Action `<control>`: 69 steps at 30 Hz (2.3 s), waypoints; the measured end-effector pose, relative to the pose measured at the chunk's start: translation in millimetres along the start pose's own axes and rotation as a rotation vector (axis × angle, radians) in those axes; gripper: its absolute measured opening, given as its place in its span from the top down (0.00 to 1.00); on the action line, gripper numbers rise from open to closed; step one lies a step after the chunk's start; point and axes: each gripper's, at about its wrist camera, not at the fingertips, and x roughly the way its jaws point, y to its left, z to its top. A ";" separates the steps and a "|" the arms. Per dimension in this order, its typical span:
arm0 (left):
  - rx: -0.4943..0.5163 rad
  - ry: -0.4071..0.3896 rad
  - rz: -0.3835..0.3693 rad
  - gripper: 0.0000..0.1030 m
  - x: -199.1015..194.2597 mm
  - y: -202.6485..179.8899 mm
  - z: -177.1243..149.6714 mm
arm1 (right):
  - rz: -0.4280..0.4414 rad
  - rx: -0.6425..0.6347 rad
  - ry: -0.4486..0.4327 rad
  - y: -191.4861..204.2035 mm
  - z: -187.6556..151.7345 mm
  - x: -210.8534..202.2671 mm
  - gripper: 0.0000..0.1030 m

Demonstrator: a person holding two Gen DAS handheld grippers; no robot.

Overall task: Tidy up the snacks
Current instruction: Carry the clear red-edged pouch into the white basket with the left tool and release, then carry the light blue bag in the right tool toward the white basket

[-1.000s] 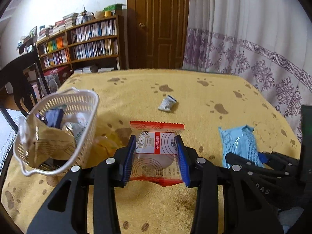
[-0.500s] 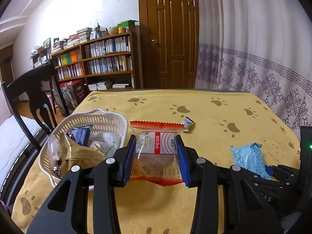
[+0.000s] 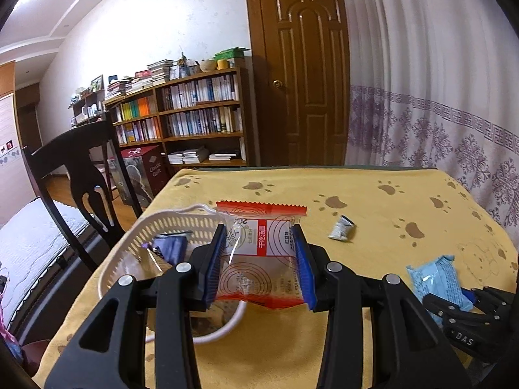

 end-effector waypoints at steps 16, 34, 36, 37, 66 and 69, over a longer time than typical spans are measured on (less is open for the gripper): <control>-0.191 0.012 0.082 0.40 19.2 74.8 15.7 | 0.007 0.007 -0.008 -0.2 0.0 -1.8 0.56; -0.285 -0.018 0.137 0.31 3.5 117.1 6.7 | 0.024 0.021 -0.036 1.2 0.5 -7.5 0.57; -0.299 -0.027 0.145 0.30 -0.2 122.1 7.3 | 0.028 0.022 -0.042 2.9 1.3 -9.5 0.57; -0.305 -0.030 0.148 0.30 -1.4 124.8 8.0 | 0.028 0.020 -0.044 3.6 1.2 -10.1 0.58; -0.366 -0.078 0.161 0.29 -25.6 143.9 12.6 | -0.053 0.137 -0.105 1.5 -7.7 -18.3 0.32; -0.362 -0.080 0.158 0.28 -26.0 143.1 12.1 | -0.053 0.116 -0.070 4.4 -7.9 -9.1 0.32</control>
